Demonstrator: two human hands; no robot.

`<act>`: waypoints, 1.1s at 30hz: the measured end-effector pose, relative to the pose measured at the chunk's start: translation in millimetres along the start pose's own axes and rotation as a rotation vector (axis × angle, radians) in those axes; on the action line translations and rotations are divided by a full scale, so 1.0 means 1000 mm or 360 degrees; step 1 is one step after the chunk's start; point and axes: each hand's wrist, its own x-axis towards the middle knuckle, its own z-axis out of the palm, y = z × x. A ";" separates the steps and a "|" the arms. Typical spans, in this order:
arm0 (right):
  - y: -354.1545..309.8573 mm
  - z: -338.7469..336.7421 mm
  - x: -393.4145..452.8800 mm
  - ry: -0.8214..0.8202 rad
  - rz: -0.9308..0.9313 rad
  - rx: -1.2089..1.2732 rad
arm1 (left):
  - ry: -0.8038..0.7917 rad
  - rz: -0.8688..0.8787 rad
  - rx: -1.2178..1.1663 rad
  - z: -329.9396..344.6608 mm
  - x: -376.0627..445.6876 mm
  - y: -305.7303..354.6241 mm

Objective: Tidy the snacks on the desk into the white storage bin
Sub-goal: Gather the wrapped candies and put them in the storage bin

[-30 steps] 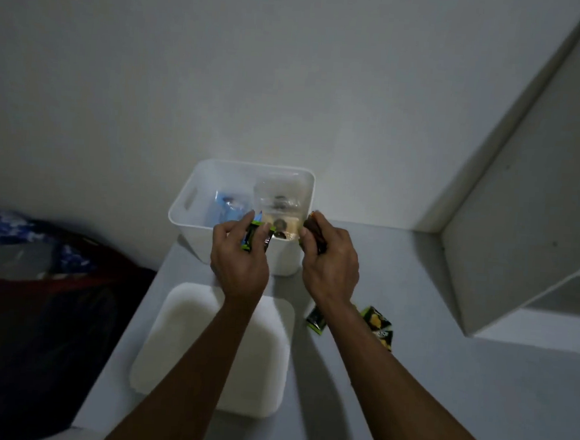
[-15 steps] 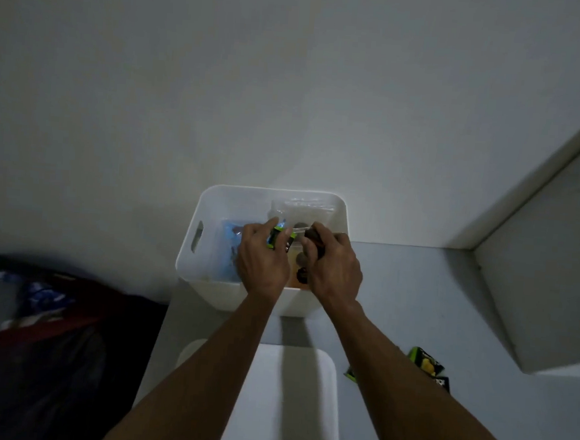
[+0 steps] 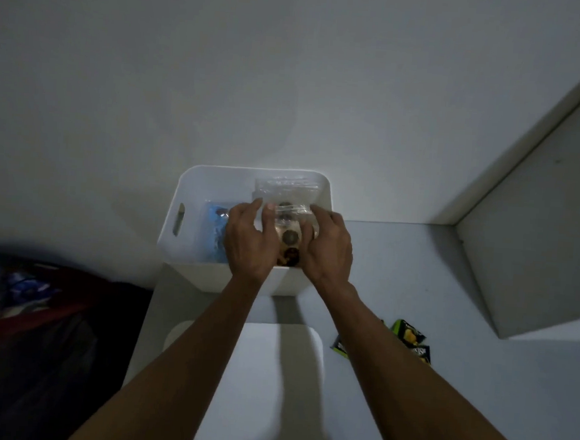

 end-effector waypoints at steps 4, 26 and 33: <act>0.031 -0.057 -0.018 0.0206 -0.0006 0.0158 | 0.0197 0.0243 -0.0155 -0.008 -0.040 0.025; 0.275 -0.064 -0.173 -0.0069 0.0423 -0.0444 | -0.0650 0.0206 0.0894 0.158 -0.251 -0.049; 0.306 -0.052 -0.129 -0.0176 0.0125 -0.0817 | -0.0694 0.0381 0.1098 0.193 -0.244 -0.077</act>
